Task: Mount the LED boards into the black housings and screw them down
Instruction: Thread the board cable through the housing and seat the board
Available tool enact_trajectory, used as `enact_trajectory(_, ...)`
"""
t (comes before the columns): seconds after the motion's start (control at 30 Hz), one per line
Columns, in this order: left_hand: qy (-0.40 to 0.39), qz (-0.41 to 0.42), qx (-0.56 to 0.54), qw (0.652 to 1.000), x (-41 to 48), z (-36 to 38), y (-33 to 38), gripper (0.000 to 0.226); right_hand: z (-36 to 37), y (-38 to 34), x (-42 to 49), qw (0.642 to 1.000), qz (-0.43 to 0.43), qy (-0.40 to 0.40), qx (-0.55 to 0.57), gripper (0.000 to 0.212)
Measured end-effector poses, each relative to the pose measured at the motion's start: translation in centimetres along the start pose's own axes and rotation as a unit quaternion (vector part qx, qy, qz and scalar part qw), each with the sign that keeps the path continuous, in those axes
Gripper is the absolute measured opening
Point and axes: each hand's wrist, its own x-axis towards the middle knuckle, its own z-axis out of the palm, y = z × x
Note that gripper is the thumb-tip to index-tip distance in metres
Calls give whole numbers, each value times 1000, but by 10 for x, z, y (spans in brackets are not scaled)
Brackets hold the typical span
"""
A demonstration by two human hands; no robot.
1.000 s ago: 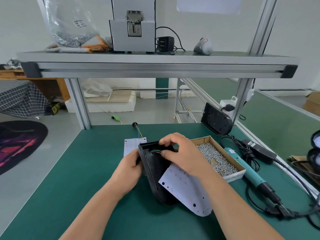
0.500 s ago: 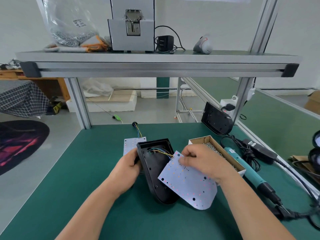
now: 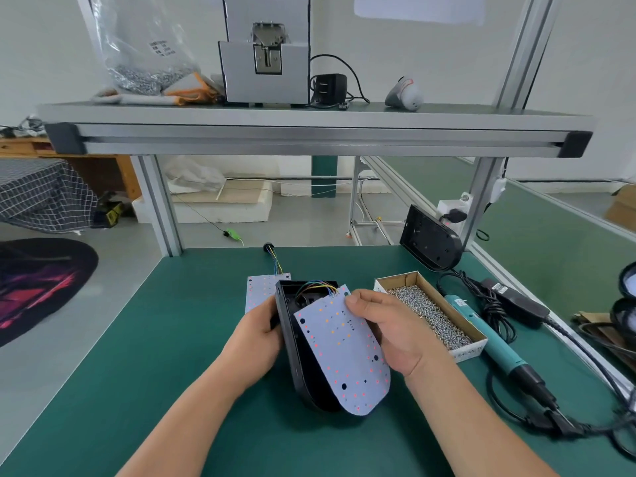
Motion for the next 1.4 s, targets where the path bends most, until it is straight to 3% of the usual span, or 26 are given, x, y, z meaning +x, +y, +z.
enact_trajectory(0.1, 5, -3, -7, 1000, 0, 0, 2, 37, 3, 2, 2, 1000, -4, 12, 27, 36)
enact_trajectory(0.2, -8, -2, -4, 1000, -1, 1, 4, 40, 13, 6, 4, 998, -9, 43, 46, 18)
enact_trajectory(0.43, -35, -8, 8, 999, -2, 0, 7, 44, 32, 22, 10, 990, -49, 128, 36, 18)
enact_trajectory(0.63, 13, 10, -66, 998, -1, -5, 9, 52, 30, 24, 10, 981, -53, 183, 20, 19)
enact_trajectory(0.73, 39, -4, -129, 991, 1, -7, 6, 45, 31, 23, 7, 979, -72, 191, -1, 23)
enact_trajectory(0.87, 33, 0, -122, 992, 1, -5, 5, 47, 36, 24, 4, 978, -87, 190, -12, 29)
enact_trajectory(1.07, 33, -9, -114, 993, 2, -5, 6, 61, 42, 22, 1, 983, -93, 161, 12, 8)
enact_trajectory(1.17, 25, -14, -133, 991, 2, -7, 7, 59, 44, 26, 2, 975, -128, 178, -43, 21)
enact_trajectory(1.27, 22, -18, -154, 988, 1, -9, 7, 59, 37, 25, 2, 958, -168, 194, -127, 51)
enact_trajectory(1.33, 25, -24, -169, 985, 1, -10, 8, 58, 33, 23, 3, 964, -168, 173, -114, 65)
enact_trajectory(1.4, 18, -29, -173, 984, 1, -9, 8, 59, 29, 24, 6, 968, -160, 170, -88, 65)
